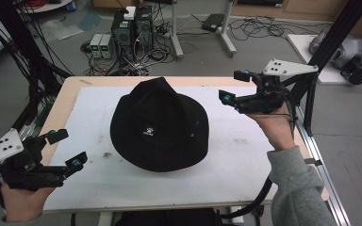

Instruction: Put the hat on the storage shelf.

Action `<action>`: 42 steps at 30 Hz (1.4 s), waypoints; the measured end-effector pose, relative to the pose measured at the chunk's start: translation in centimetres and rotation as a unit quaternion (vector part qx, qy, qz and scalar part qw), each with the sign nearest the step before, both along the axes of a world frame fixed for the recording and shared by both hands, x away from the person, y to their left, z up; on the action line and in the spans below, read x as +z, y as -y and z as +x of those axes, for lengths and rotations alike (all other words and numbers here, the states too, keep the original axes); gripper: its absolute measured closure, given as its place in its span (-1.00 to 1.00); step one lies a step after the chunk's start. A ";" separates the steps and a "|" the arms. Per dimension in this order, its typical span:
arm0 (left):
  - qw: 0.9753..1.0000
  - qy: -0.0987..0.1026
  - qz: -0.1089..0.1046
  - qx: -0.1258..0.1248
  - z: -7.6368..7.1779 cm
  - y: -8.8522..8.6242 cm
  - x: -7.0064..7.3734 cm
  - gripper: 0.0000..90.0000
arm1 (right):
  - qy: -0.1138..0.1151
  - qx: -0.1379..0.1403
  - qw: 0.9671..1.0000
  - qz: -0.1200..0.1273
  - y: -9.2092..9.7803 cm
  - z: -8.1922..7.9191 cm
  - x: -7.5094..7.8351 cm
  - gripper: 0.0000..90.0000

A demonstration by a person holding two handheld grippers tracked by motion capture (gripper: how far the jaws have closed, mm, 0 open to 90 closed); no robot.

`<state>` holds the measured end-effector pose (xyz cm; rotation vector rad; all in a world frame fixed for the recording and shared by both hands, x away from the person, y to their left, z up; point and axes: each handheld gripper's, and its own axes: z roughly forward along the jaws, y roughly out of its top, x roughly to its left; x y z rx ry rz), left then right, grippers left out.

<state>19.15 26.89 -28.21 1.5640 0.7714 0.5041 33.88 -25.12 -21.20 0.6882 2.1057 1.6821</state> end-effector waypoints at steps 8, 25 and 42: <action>1.000 -0.001 -0.001 0.000 0.2 0.1 -0.1 -0.89 | -0.001 -0.024 1.000 -0.008 1.8 -0.8 -1.5 -0.77; 1.000 -0.002 -0.001 0.002 0.3 0.0 -0.1 -0.89 | -0.008 -0.072 0.997 -0.006 4.6 -2.6 -4.8 -0.77; 1.000 0.002 -0.001 0.010 0.1 -0.3 0.0 -0.89 | -0.021 -0.085 0.996 -0.009 5.5 -3.1 -6.4 -0.77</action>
